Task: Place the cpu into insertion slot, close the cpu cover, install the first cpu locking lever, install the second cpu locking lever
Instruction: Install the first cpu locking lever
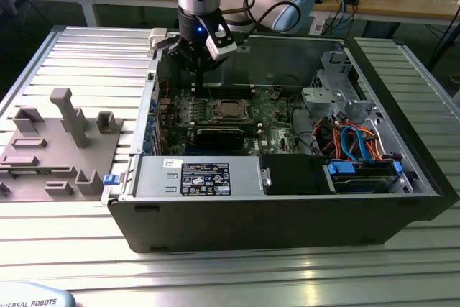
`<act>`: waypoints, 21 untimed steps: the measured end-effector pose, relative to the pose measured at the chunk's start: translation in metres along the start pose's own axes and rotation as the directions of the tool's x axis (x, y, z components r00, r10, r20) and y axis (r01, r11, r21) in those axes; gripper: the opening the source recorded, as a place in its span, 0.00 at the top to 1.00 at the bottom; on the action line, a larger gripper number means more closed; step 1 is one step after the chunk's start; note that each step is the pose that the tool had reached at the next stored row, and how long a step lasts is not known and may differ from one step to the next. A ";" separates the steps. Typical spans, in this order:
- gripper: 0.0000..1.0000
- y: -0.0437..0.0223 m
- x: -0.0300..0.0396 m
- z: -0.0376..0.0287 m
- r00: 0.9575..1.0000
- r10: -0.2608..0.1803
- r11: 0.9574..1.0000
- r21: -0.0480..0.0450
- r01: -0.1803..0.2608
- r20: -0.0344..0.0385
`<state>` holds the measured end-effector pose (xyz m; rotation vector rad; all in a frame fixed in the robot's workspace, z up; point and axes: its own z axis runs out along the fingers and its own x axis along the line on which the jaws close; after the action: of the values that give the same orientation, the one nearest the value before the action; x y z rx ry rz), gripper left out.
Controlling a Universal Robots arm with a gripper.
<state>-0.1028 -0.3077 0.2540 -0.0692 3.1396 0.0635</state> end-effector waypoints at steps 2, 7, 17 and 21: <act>0.89 0.0000 -0.0002 0.0000 1.000 0.000 1.000 0.000 0.000 0.000; 0.89 -0.0002 -0.0039 0.0000 1.000 0.000 1.000 0.000 0.000 0.000; 0.89 -0.0006 -0.0144 -0.0001 1.000 0.000 1.000 0.000 0.000 0.000; 0.89 -0.0007 -0.0167 0.0000 1.000 0.000 1.000 0.000 0.000 0.000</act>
<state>-0.0860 -0.3077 0.2541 -0.0693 3.1397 0.0630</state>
